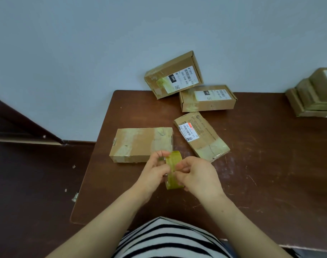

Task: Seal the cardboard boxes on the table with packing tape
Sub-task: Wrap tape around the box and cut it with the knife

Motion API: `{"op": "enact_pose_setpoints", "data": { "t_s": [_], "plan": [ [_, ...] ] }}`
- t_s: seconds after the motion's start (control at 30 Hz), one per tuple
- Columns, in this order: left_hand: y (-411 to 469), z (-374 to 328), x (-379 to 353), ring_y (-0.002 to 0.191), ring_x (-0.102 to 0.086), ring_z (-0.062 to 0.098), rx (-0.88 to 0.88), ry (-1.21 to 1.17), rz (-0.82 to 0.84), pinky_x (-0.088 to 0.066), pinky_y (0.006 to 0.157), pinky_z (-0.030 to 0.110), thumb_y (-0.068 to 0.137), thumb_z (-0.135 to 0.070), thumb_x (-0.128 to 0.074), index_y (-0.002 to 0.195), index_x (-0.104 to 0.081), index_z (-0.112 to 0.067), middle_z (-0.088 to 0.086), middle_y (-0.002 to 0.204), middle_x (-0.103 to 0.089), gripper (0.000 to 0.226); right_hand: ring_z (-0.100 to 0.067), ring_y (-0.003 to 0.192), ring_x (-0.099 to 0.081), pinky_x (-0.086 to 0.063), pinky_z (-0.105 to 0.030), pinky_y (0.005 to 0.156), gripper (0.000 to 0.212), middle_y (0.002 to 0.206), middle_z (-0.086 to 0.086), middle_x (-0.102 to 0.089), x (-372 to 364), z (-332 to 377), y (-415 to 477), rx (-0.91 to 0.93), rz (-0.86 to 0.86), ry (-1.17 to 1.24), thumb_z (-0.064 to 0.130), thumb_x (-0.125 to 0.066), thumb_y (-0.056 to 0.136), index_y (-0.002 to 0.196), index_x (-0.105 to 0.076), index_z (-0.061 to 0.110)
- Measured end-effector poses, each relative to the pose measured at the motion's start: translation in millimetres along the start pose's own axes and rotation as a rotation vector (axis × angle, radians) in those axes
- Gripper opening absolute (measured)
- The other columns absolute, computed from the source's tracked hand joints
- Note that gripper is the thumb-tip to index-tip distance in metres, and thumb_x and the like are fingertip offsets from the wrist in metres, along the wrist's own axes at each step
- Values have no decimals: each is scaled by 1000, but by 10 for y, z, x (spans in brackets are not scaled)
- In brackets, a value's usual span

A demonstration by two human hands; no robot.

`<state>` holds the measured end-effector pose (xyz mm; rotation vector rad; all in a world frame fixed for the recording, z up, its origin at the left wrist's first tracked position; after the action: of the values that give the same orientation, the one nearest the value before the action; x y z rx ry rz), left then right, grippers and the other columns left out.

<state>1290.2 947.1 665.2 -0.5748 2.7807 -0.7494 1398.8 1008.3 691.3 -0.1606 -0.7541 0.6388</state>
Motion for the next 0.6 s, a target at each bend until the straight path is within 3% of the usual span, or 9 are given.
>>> {"op": "enact_pose_setpoints", "data": {
  "t_s": [0.07, 0.17, 0.47, 0.6],
  "plan": [
    [2, -9, -26, 74, -63, 14, -14, 19, 5, -50, 62, 26, 79, 22, -40, 103, -50, -19, 0, 83, -69, 49, -13, 85, -65, -54, -33, 79, 16, 89, 9, -66, 15, 40, 10, 36, -20, -138, 26, -67, 82, 98, -65, 24],
    [4, -6, -56, 62, -63, 6, -25, 31, 24, -47, 52, 19, 78, 26, -40, 104, -49, -18, 1, 80, -70, 53, -14, 94, -61, -50, -27, 79, 19, 94, 9, -65, 42, 81, 10, 65, -45, -258, 34, -65, 84, 101, -62, 26],
    [28, -28, -44, 68, -66, 5, -46, 29, 67, -49, 54, 19, 71, 32, -46, 106, -47, -18, -2, 81, -72, 62, -14, 94, -60, -39, -26, 66, 32, 94, 11, -62, 108, 132, 20, 112, -76, -460, 56, -59, 85, 102, -53, 29],
    [34, -18, -10, 70, -66, 6, -54, 52, 55, -51, 58, 21, 68, 33, -50, 105, -46, -19, -2, 80, -71, 64, -16, 89, -60, -38, -29, 61, 68, 94, 12, -47, 182, -2, 86, 21, -125, -397, 63, -74, 66, 109, -36, 26]
  ]
}}
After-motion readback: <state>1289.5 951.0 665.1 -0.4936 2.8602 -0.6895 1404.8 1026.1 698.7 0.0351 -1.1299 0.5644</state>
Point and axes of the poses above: each hand's wrist, its own y-axis towards the middle knuckle, its own x-axis out of the back of the hand, z = x × y, the point moved 9 cm from there along y, towards the middle knuckle
